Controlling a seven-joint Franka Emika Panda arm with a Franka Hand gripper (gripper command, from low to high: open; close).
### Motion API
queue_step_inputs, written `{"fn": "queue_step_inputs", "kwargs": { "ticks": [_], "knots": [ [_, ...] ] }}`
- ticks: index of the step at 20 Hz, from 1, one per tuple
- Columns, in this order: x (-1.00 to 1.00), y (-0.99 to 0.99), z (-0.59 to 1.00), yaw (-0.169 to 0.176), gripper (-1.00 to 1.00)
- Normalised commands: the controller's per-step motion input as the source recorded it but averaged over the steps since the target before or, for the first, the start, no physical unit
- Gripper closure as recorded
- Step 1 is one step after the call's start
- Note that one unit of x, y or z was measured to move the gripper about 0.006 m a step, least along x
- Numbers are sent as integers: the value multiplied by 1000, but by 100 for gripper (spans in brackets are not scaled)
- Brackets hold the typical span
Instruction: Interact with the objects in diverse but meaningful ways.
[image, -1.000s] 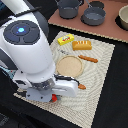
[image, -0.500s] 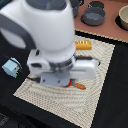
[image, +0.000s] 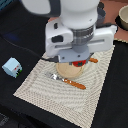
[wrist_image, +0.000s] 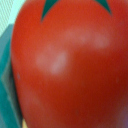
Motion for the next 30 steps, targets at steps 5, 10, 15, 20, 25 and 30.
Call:
{"fn": "queue_step_inputs", "kwargs": {
  "ticks": [5, 10, 15, 20, 25, 30],
  "knots": [
    [-810, 182, -166, 100, 100],
    [-129, 623, 389, 89, 100],
    [286, 813, 580, 68, 100],
    [310, 809, 430, 61, 100],
    [311, 773, 194, 54, 100],
    [280, 777, 0, 45, 100]
  ]
}}
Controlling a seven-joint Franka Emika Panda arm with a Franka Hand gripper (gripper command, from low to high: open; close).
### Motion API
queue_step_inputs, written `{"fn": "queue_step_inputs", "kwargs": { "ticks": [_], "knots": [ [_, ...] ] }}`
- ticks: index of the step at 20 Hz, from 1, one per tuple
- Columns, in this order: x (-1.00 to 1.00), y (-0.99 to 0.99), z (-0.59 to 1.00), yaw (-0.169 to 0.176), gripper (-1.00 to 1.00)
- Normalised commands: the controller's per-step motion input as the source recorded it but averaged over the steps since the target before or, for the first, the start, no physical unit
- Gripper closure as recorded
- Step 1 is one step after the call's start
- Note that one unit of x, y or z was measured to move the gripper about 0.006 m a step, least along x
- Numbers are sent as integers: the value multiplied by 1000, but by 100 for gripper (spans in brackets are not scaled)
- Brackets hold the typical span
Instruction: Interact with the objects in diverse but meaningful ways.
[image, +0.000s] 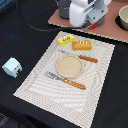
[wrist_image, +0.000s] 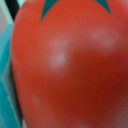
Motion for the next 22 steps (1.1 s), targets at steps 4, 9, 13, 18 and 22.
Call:
{"fn": "queue_step_inputs", "kwargs": {
  "ticks": [4, 9, 13, 18, 22],
  "knots": [
    [192, 776, -7, 39, 100],
    [21, 742, -49, 38, 100],
    [107, 736, 76, 39, 100],
    [177, 715, 83, 45, 100],
    [222, 588, 76, 31, 100]
  ]
}}
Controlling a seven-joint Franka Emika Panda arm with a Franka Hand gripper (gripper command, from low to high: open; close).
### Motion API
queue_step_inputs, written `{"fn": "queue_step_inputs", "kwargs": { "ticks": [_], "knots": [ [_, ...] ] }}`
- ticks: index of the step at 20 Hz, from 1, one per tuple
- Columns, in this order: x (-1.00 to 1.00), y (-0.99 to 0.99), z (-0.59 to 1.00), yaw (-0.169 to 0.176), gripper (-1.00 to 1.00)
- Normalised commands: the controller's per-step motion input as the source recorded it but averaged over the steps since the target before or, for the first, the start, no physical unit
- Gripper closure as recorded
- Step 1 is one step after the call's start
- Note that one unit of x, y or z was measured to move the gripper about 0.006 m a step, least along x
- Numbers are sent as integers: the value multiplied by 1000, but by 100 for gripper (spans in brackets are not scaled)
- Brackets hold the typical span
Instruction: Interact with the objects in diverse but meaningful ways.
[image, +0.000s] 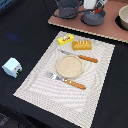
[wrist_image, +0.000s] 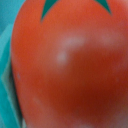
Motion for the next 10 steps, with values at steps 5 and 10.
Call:
{"fn": "queue_step_inputs", "kwargs": {
  "ticks": [5, 10],
  "knots": [
    [501, 423, 147, 1, 100],
    [450, 205, 0, 0, 100]
  ]
}}
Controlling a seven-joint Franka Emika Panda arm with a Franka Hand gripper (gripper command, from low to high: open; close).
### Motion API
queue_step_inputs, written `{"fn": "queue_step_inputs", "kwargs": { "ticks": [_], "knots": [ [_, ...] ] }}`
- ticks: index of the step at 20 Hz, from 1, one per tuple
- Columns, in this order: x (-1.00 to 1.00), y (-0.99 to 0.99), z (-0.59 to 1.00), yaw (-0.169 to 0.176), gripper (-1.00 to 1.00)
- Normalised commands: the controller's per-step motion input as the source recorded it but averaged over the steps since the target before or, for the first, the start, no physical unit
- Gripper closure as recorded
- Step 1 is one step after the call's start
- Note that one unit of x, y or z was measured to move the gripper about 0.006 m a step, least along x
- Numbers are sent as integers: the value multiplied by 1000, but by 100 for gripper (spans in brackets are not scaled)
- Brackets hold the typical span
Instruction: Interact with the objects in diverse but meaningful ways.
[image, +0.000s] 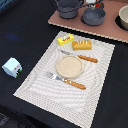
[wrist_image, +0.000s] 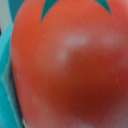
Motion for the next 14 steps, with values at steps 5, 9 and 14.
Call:
{"fn": "queue_step_inputs", "kwargs": {
  "ticks": [5, 9, 14],
  "knots": [
    [429, 233, 0, 0, 100],
    [417, 226, 0, 0, 100],
    [357, 257, 0, 0, -100]
  ]
}}
